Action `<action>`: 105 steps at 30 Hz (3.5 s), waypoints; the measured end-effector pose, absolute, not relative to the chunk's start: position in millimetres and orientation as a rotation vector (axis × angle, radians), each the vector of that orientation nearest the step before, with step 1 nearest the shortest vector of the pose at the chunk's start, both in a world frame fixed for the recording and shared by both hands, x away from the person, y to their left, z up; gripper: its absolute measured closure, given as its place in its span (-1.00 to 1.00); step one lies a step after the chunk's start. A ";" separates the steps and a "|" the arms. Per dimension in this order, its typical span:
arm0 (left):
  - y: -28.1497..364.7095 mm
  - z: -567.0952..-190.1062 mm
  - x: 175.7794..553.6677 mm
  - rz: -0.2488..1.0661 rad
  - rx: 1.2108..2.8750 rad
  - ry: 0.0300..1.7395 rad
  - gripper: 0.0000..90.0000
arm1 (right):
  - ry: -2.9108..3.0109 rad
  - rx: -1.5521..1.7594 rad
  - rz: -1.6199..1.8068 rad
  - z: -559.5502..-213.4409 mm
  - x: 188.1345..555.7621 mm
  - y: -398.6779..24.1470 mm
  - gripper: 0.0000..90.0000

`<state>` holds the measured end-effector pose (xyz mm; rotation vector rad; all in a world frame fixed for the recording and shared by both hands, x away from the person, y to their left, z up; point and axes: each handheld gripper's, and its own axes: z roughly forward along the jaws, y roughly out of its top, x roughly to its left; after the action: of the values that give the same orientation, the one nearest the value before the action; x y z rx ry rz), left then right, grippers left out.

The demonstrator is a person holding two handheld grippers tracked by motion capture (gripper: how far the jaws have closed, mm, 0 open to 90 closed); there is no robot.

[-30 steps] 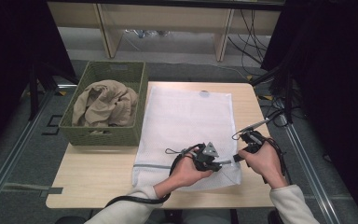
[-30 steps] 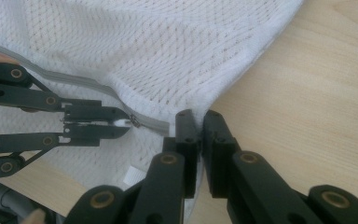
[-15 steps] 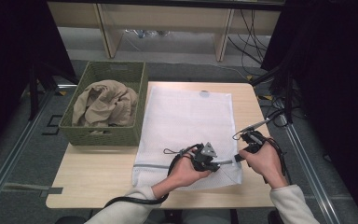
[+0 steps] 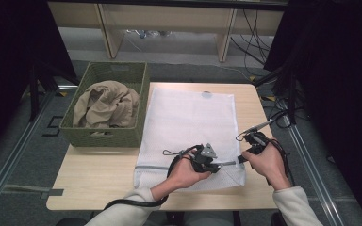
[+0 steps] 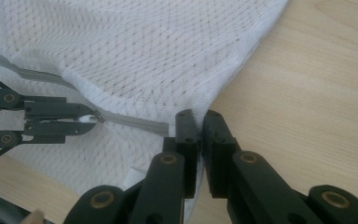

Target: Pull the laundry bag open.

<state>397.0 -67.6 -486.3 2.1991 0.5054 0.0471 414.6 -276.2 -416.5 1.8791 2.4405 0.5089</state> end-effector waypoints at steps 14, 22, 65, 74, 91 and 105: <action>-58.7 -486.1 396.5 0.054 2.206 0.518 0.93 | 2.461 1.806 0.532 -418.7 417.2 -281.9 0.92; -53.7 -486.0 397.2 0.062 2.216 0.521 0.92 | 2.438 1.813 0.535 -420.4 418.0 -283.7 0.92; -25.1 -483.5 396.7 0.072 2.232 0.553 0.93 | 2.406 1.894 0.472 -418.2 418.4 -280.6 0.92; -20.8 -482.6 395.3 0.071 2.239 0.566 0.93 | 2.425 1.817 0.496 -420.5 420.0 -282.6 0.92; -11.7 -482.8 394.2 0.085 2.253 0.558 0.93 | 2.391 1.888 0.467 -420.6 419.3 -279.5 0.92; -5.0 -483.2 393.0 0.085 2.257 0.566 0.93 | 2.422 1.824 0.476 -421.9 420.9 -282.3 0.92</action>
<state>393.0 -5.0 -483.2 2.2573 0.5655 0.0849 420.9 -282.3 -421.9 1.8242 2.4215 0.4762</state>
